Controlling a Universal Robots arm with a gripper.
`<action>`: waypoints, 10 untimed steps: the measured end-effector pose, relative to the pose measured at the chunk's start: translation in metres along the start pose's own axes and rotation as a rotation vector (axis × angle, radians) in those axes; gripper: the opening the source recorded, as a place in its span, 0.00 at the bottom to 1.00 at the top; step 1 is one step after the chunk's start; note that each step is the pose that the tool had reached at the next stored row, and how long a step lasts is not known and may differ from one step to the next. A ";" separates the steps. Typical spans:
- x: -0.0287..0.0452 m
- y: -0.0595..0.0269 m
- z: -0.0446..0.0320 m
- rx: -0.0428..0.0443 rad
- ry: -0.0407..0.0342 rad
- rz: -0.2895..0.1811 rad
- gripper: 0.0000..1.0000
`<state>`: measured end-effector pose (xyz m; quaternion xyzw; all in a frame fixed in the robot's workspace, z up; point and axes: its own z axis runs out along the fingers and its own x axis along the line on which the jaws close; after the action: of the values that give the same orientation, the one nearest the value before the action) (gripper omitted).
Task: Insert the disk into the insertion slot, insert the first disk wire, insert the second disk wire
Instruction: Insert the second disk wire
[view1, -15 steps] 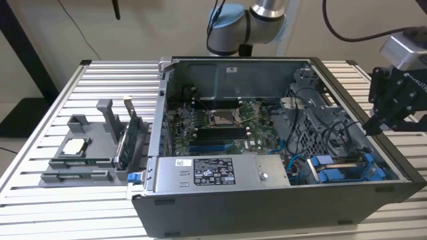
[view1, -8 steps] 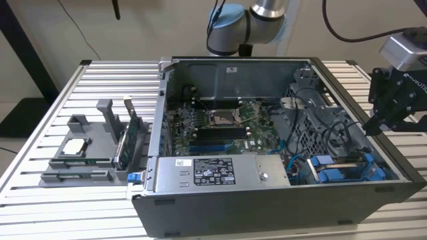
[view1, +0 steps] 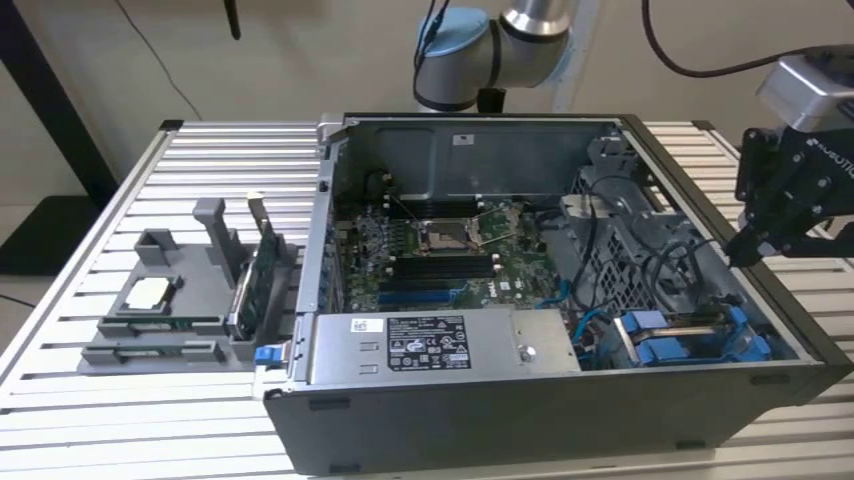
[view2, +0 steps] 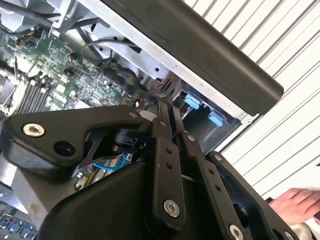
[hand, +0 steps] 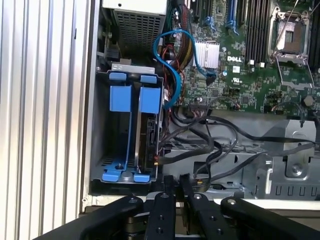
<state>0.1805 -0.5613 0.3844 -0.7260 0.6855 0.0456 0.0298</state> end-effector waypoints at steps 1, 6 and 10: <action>-0.0002 0.0025 -0.0007 0.0000 -0.0003 0.000 0.16; -0.0014 0.0204 -0.0023 0.0009 0.0001 0.000 0.16; -0.0024 0.0368 -0.0026 0.0019 0.0002 0.000 0.16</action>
<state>0.1437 -0.5613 0.3879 -0.7260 0.6855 0.0449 0.0304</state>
